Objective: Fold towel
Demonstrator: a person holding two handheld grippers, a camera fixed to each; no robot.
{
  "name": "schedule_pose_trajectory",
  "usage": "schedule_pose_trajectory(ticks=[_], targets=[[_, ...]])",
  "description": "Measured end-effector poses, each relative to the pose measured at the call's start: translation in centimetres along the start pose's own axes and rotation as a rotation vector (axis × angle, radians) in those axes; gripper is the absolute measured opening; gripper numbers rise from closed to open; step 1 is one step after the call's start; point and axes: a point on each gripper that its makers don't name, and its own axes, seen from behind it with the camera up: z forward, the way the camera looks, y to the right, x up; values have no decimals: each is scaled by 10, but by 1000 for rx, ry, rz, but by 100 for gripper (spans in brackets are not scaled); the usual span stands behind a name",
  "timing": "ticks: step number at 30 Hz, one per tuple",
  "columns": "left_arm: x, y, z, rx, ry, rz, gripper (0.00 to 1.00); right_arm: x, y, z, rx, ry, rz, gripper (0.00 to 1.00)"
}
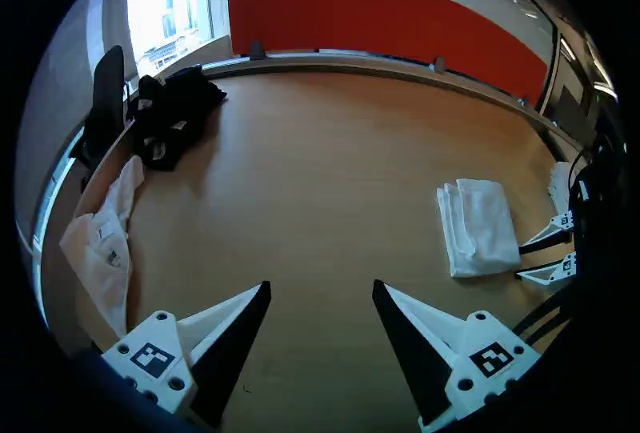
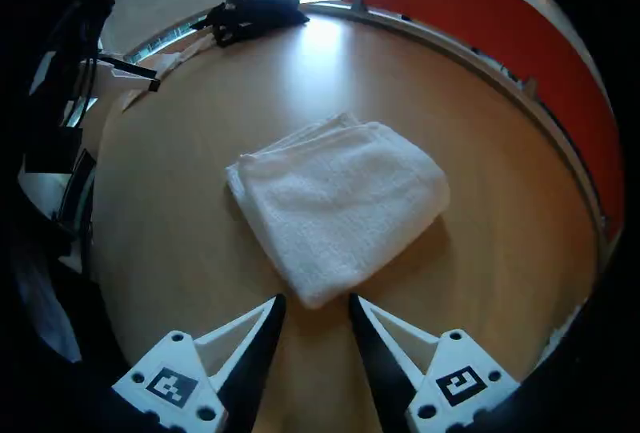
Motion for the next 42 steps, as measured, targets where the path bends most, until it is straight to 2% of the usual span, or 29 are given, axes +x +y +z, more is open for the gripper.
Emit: schedule_pose_trajectory(ticks=[10,14,18,24,30,42], targets=[[-2,0,0,-2,-1,1,94,-2,-3,0,-4,-1,23,28],[-2,0,0,-3,-1,0,94,-2,-2,0,-4,2,32,21],[-2,0,0,-3,-1,0,94,-1,1,0,-18,8,37,6],[-3,1,0,-5,-2,3,94,0,1,0,-16,15,43,5],[-4,2,2,-11,-2,3,94,7,4,-7,-25,21,24,5],[2,13,5,-42,26,-1,94,49,25,-41,-65,33,-74,5]])
